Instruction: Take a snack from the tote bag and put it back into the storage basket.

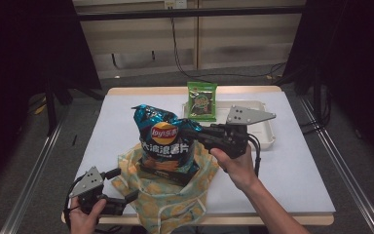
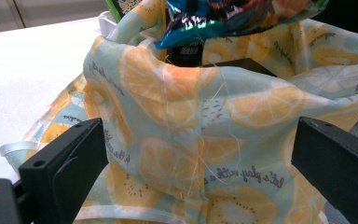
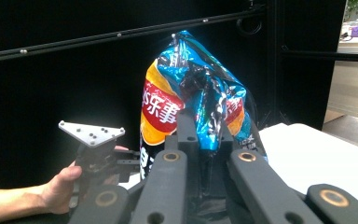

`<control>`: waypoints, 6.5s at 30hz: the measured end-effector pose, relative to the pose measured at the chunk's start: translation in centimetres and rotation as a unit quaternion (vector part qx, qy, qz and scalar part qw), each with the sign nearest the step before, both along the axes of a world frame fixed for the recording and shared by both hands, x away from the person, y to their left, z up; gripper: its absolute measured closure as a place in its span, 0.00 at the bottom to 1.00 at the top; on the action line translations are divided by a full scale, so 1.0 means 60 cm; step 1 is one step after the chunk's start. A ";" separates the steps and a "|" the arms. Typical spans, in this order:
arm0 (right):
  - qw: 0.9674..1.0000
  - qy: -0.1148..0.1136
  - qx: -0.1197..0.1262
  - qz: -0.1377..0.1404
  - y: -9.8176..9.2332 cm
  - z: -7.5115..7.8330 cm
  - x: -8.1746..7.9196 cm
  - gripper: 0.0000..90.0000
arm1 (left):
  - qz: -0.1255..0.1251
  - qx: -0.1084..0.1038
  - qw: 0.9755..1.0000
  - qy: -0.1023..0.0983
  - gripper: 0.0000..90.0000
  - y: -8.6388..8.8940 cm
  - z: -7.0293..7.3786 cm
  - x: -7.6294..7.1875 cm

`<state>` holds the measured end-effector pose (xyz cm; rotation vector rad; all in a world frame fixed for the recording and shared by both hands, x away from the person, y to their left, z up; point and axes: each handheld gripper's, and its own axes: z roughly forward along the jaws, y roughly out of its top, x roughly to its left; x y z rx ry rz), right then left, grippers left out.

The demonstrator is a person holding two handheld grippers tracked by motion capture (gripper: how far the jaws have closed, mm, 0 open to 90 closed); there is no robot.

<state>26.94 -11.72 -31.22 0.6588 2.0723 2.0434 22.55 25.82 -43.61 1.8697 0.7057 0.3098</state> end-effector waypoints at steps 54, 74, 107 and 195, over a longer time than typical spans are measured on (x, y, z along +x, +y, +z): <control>0.996 -0.021 0.025 -0.084 -0.176 0.033 -0.014 0.98 | 0.018 -0.019 1.000 -0.006 0.03 0.015 0.004 0.001; 0.989 -0.005 0.031 -0.144 -0.251 -0.005 0.064 0.98 | 0.016 -0.026 1.000 0.000 0.03 0.014 0.002 -0.002; 0.967 0.089 -0.031 -0.238 -0.306 -0.088 0.240 0.98 | 0.019 -0.016 1.000 0.008 0.03 0.012 0.000 0.012; 0.945 0.194 -0.152 -0.214 -0.305 -0.231 0.253 1.00 | 0.020 -0.024 0.999 0.006 0.03 0.023 0.002 0.016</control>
